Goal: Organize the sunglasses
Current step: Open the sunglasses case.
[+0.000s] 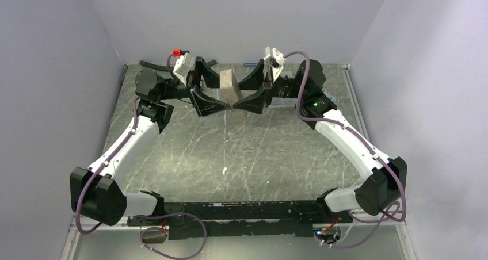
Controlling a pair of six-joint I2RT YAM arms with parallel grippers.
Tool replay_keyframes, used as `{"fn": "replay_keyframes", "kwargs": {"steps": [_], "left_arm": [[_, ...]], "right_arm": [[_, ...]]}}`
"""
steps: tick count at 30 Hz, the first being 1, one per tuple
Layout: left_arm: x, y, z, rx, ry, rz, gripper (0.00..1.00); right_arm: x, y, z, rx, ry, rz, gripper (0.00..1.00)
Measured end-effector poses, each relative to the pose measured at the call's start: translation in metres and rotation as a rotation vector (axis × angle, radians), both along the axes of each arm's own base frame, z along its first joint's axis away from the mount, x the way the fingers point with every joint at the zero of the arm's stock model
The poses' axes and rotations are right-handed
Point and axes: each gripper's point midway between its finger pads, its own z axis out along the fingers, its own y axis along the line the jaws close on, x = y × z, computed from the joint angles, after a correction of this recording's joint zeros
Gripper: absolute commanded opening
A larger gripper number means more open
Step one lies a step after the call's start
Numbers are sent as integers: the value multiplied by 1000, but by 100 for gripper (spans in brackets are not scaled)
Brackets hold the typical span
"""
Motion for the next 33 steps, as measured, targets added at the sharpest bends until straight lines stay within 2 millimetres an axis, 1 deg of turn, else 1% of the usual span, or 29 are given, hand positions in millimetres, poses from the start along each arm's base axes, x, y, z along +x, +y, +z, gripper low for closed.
{"fn": "replay_keyframes", "kwargs": {"steps": [1, 2, 5, 7, 9, 11, 12, 13, 15, 17, 19, 21, 25, 27, 30, 31, 33], "left_arm": [[0, 0, 0, -1, 5, 2, 77], [1, 0, 1, -3, 9, 5, 70], [4, 0, 1, -7, 23, 19, 59], [4, 0, 1, -8, 25, 22, 58], [4, 0, 1, -7, 29, 23, 61], [4, 0, 1, -7, 30, 23, 70], [4, 0, 0, -7, 31, 23, 71], [5, 0, 0, -6, 34, 24, 69], [5, 0, 0, -6, 36, 24, 63], [5, 0, 1, -6, 35, 24, 62], [5, 0, 1, -6, 36, 24, 68], [5, 0, 1, -5, 38, 24, 72], [5, 0, 0, -4, 40, 25, 75], [6, -1, 1, -7, 40, 29, 73], [7, -1, 1, -11, 43, 39, 65], [8, -1, 1, -11, 44, 40, 56], [8, -1, 1, -10, 46, 41, 31]], "right_arm": [[0, 0, 0, 0, -2, 1, 1], [-1, 1, 0, 0, -3, 3, 1], [0, 1, 0, 0, -8, 0, 1], [0, 1, 0, 0, -8, -1, 1], [0, 1, 0, -1, -6, -1, 0], [0, 1, 0, -1, -6, -4, 0], [0, 1, -1, -2, -4, -5, 0], [0, 1, 0, -3, -2, -6, 0], [1, 1, 0, -8, 2, -9, 0], [1, 1, 0, -10, 3, -9, 0], [1, 1, 0, -11, 3, -12, 0], [1, 1, -1, -13, 5, -14, 0], [2, 1, -1, -14, 3, -18, 0], [2, 1, -1, -13, 4, -24, 0], [5, 2, 0, -12, 3, -41, 0], [5, 2, -1, -12, 5, -44, 0], [6, 2, -1, -13, 6, -46, 0]]}}
